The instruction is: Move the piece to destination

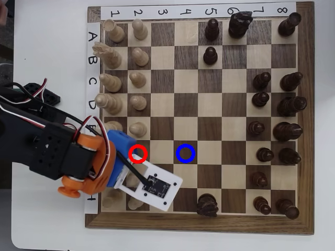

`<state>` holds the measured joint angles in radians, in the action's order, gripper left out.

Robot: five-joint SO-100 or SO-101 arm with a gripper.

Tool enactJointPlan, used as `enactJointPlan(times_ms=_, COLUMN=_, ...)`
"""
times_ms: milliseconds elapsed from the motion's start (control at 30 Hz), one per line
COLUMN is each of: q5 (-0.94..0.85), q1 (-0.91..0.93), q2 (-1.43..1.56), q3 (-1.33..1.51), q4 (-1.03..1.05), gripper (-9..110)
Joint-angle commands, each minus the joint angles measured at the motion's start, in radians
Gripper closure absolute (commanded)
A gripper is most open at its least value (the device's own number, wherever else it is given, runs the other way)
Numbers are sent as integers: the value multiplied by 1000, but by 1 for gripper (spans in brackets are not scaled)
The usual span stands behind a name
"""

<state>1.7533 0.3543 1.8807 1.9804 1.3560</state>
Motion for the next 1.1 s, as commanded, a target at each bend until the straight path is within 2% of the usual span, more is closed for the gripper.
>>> enactJointPlan(times_ms=0, q5=127, q1=14, q2=210, q3=-232, q4=49, gripper=101)
enactJointPlan(times_ms=600, q5=144, q1=-46, q2=259, q3=-417, q4=146, gripper=101)
enactJointPlan(times_ms=1067, q5=123, q1=-132, q2=98, q3=-908, q4=334, gripper=101)
